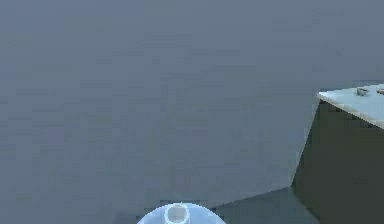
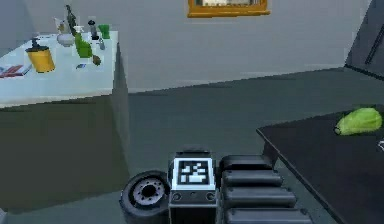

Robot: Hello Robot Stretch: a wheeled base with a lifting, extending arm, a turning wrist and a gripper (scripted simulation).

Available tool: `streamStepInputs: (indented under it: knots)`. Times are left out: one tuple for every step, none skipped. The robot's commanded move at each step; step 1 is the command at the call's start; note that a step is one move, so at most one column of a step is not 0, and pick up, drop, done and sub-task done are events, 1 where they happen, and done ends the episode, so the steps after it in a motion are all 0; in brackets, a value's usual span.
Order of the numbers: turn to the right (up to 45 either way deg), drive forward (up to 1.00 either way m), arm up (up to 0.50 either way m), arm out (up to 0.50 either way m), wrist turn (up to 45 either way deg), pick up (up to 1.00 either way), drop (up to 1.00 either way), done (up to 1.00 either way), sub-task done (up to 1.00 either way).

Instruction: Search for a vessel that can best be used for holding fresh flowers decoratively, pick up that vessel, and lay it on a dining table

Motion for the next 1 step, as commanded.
streamStepInputs:
  knots:
    - [-45.0,0.00,0.00,0.00,0.0,0.00,0.00,0.00,0.00]
